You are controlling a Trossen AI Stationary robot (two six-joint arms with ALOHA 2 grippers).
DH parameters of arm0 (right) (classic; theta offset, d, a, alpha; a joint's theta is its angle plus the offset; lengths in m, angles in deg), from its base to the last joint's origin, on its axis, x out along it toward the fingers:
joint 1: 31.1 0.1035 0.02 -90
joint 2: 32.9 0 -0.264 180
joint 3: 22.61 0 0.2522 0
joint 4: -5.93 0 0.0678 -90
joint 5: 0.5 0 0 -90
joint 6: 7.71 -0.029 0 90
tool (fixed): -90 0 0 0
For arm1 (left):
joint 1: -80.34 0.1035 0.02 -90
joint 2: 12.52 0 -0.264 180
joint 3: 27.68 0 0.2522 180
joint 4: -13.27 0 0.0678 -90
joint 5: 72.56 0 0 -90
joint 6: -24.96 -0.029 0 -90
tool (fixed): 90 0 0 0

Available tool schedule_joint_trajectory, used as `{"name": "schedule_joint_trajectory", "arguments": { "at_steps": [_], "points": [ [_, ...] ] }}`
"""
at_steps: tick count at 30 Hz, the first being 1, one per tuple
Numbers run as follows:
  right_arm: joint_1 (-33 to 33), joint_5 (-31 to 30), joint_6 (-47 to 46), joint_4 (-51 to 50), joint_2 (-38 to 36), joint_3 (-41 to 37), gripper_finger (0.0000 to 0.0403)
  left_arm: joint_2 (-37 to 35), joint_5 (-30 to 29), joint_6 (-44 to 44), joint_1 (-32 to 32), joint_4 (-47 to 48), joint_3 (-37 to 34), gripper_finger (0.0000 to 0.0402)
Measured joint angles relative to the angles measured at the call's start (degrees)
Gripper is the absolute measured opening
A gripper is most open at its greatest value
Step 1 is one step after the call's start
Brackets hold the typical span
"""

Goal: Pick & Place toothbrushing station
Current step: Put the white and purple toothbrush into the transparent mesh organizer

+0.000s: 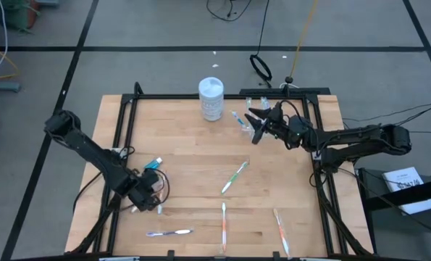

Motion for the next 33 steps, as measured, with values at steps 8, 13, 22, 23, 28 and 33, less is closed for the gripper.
{"name": "schedule_joint_trajectory", "arguments": {
  "at_steps": [8,13,22,23,28,33],
  "points": [
    [0.0,19.5,0.7,4.1,0.2,0.0,0.0130,-3.8,-30.7,-24.3,5.1,-7.2,10.1,0.0007],
    [2.1,32.8,1.4,12.1,3.5,0.0,0.0130,-4.0,-37.5,-51.8,10.7,-29.0,11.0,0.0004],
    [10.4,33.0,7.5,22.4,17.3,6.2,0.0138,-1.2,-20.2,-73.6,21.8,-49.8,11.0,0.0002],
    [10.8,33.0,7.5,21.2,18.6,7.8,0.0142,-1.1,-19.4,-73.8,22.6,-49.5,11.0,0.0002],
    [11.7,32.7,6.9,17.1,23.8,12.9,0.0171,-0.2,-14.3,-75.4,25.5,-51.1,11.0,0.0004],
    [11.6,32.5,5.2,18.1,26.2,14.1,0.0192,0.9,-10.2,-77.2,26.5,-52.3,10.9,0.0005]
  ]
}}
